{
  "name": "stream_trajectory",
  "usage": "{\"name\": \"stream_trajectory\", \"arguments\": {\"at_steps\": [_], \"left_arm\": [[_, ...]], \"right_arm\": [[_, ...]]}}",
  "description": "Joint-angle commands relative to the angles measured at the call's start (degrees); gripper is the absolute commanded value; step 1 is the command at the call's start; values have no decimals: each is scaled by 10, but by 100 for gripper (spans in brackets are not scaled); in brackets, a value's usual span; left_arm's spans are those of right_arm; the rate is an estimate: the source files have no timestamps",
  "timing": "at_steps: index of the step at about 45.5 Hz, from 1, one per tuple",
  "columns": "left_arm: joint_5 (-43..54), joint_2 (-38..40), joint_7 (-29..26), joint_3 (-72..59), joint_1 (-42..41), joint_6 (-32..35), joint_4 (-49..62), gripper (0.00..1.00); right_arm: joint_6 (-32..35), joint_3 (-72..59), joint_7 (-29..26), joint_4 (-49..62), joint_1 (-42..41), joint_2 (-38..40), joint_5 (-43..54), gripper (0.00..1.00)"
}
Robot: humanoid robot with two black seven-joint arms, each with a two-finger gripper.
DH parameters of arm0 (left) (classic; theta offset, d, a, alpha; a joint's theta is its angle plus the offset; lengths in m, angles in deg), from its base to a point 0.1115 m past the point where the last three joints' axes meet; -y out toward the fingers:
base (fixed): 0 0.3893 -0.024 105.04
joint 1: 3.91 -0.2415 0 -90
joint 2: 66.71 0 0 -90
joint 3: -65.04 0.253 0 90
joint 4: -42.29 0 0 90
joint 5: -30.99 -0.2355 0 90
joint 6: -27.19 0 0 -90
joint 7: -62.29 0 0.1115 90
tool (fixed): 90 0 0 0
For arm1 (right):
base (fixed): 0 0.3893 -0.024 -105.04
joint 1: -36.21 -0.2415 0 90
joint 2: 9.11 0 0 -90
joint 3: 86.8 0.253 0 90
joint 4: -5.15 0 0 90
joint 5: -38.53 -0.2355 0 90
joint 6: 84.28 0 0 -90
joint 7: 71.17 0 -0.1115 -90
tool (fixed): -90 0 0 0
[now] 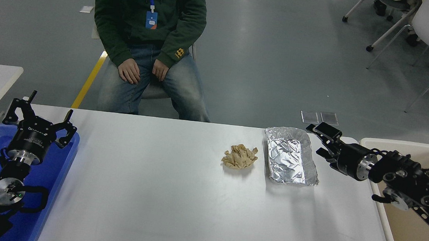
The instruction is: Clean the table surface
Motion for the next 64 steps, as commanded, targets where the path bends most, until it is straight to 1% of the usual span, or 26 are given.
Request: {"name": "stream_trajectory", "arguments": {"at_steps": [1,8,10,13,17,22,28,31,32,36,41,48,56,64], "left_arm": [[0,0,0,0,0,0,0,100],[0,0,0,0,1,0,0,100],[0,0,0,0,1,0,0,100],[0,0,0,0,1,0,0,100],[0,0,0,0,0,0,0,100],[0,0,0,0,1,0,0,100],[0,0,0,0,1,0,0,100],[0,0,0,0,1,0,0,100],[0,0,0,0,1,0,0,100],[0,0,0,0,1,0,0,100],[0,0,0,0,1,0,1,100],[0,0,0,0,1,0,0,100],[0,0,0,0,1,0,0,100],[0,0,0,0,1,0,0,100]], "right_arm": [[-42,-120,1,9,-61,-1,66,99],[-63,-177,2,26,-82,-12,96,99],[-74,-188,10,34,-83,-20,98,100],[-102,-209,31,55,-85,-39,107,100],[-141,-257,38,103,-83,-71,122,100],[-152,-288,38,129,-77,-96,121,100],[-156,-290,38,143,-67,-114,122,100],[-167,-291,38,177,-57,-135,122,100],[-172,-292,38,213,-46,-158,122,100],[-169,-293,38,272,-25,-193,121,100],[-167,-305,38,310,-6,-219,117,100],[-165,-302,35,317,7,-225,94,100],[-163,-305,34,325,19,-235,36,100],[-162,-306,33,369,38,-260,31,99]]}}
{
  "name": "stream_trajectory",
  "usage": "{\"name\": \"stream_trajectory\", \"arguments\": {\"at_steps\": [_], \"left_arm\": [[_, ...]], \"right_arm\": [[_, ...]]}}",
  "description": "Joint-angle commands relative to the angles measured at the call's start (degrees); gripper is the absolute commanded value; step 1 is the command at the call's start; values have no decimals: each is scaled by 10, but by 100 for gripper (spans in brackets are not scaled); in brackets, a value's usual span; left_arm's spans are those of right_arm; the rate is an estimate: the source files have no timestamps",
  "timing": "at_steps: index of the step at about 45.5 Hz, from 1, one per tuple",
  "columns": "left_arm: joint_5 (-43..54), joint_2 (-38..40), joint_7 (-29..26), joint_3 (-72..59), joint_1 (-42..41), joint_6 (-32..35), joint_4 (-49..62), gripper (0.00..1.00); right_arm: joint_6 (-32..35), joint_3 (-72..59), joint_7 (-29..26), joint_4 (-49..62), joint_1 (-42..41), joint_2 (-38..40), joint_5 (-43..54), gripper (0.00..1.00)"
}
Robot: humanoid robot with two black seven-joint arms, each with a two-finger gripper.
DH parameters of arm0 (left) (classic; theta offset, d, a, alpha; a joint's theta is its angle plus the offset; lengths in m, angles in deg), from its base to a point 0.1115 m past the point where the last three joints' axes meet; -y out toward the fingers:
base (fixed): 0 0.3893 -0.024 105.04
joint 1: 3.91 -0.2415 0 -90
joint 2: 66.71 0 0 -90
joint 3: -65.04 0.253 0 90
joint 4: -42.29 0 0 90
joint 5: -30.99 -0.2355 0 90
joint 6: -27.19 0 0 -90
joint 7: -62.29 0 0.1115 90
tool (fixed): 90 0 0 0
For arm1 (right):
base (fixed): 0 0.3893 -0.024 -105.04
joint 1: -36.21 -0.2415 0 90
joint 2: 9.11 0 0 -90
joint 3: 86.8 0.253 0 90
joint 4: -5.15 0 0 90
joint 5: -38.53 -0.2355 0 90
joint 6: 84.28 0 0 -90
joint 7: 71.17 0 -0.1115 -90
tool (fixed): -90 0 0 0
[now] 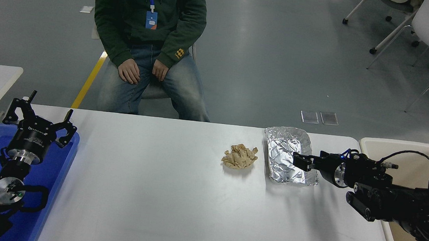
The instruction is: Clean the table surface
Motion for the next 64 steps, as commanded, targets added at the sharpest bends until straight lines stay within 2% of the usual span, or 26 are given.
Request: {"name": "stream_trajectory", "arguments": {"at_steps": [1,8,21,32,40,45,56,64], "left_arm": [[0,0,0,0,-1,0,0,100],[0,0,0,0,0,0,0,100],[0,0,0,0,0,0,0,100],[0,0,0,0,0,0,0,100],[0,0,0,0,0,0,0,100],[0,0,0,0,-1,0,0,100],[0,0,0,0,-1,0,0,100],[0,0,0,0,0,0,0,100]], "right_arm": [[1,-4,-1,55,27,-33,-25,99],[6,-4,-1,68,38,-41,-25,97],[9,-9,-1,82,46,-40,-22,72],[18,-44,-1,101,47,-41,-25,46],[33,-45,-1,102,47,-40,-23,22],[42,-45,-1,102,47,-40,-23,1],[67,-45,6,101,34,-40,-25,0],[102,-38,36,100,8,-31,-27,0]]}}
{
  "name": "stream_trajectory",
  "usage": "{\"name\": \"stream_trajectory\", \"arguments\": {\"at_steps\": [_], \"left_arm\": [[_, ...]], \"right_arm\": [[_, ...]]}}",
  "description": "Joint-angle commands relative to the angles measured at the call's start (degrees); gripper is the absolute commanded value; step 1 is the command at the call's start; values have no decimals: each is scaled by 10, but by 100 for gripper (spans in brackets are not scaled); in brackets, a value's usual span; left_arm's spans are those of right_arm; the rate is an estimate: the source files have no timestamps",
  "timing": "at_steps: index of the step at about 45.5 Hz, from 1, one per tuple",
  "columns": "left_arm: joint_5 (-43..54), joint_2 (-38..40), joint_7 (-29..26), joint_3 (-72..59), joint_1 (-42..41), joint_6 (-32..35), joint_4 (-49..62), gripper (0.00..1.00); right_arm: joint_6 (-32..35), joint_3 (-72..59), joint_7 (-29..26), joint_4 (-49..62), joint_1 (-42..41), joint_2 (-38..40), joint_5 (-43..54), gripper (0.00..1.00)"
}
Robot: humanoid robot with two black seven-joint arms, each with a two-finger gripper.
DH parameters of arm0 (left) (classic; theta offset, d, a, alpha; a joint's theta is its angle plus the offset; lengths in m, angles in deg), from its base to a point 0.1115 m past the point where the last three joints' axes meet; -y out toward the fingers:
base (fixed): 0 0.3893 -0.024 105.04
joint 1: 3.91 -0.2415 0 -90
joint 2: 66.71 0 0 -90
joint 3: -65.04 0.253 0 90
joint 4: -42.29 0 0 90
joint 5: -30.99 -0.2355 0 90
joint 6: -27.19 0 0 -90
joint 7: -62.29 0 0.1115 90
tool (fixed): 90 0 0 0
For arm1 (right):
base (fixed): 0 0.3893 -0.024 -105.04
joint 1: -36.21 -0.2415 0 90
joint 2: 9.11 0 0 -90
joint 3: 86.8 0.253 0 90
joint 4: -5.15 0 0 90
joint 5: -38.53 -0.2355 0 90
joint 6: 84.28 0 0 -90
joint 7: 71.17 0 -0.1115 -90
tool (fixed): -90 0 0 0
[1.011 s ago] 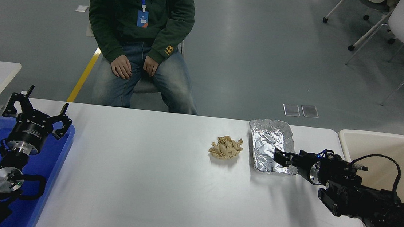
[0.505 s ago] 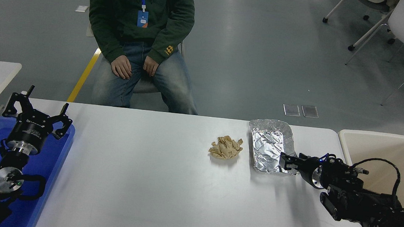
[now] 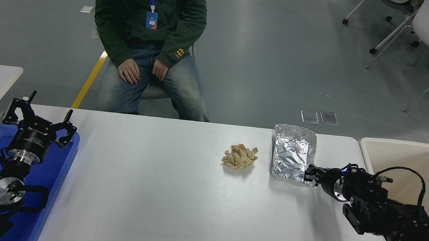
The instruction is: Clean the table surface
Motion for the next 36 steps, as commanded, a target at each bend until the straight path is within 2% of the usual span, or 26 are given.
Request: {"name": "stream_trajectory", "arguments": {"at_steps": [1,14,22,28,36], "left_arm": [[0,0,0,0,0,0,0,100],[0,0,0,0,0,0,0,100],[0,0,0,0,0,0,0,100],[0,0,0,0,0,0,0,100],[0,0,0,0,0,0,0,100]], "right_arm": [[42,5,28,0,-27,11,-2,0],[78,10,74,-4,-69,43,-45,0],[112,11,128,-5,-90,66,-85,0],[131,11,139,-6,-103,85,-112,0],[191,20,149,-6,-137,113,-151,0]]}}
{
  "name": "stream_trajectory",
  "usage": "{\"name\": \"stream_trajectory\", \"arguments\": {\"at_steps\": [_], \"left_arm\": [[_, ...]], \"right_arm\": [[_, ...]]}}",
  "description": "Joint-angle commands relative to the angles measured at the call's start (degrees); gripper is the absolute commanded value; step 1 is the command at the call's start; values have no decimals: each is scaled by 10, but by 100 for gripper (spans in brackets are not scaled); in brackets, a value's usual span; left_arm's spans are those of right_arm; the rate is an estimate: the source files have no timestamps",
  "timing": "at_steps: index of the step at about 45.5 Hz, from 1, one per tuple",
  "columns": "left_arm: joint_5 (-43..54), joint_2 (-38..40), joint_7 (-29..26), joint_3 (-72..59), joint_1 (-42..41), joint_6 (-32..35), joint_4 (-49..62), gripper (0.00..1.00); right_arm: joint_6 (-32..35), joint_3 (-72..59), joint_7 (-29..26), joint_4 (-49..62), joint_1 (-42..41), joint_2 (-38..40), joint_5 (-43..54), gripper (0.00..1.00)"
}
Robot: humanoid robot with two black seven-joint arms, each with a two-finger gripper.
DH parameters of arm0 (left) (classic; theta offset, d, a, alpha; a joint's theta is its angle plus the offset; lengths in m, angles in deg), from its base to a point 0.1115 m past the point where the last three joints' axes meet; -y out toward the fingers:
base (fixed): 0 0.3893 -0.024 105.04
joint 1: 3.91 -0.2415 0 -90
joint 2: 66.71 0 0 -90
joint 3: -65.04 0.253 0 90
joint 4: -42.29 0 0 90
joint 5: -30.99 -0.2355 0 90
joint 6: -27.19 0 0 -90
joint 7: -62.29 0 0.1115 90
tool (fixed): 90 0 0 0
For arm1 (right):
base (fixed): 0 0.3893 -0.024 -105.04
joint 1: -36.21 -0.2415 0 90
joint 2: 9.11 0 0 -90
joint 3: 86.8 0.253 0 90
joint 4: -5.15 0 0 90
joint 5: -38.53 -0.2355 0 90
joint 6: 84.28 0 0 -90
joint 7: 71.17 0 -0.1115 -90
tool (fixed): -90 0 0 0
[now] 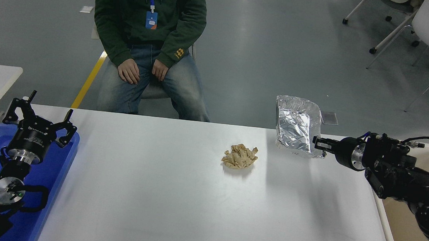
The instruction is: Clean the table surface
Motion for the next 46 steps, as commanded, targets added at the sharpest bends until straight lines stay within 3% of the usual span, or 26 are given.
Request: {"name": "stream_trajectory", "arguments": {"at_steps": [1,24,30,34,46], "left_arm": [[0,0,0,0,0,0,0,100],[1,1,0,1,-1,2,0,100],[1,0,0,1,-1,2,0,100],[1,0,0,1,-1,2,0,100],[1,0,0,1,-1,2,0,100]], "right_arm": [[69,10,25,-1,-41,38,-54,0],[86,38,27,-24,-59,45,-66,0],[77,102,13,-130,-62,109,-57,0],[26,141,-22,-249,-78,169,-35,0],[-93,160,-44,-466,-63,301,133,0]]}}
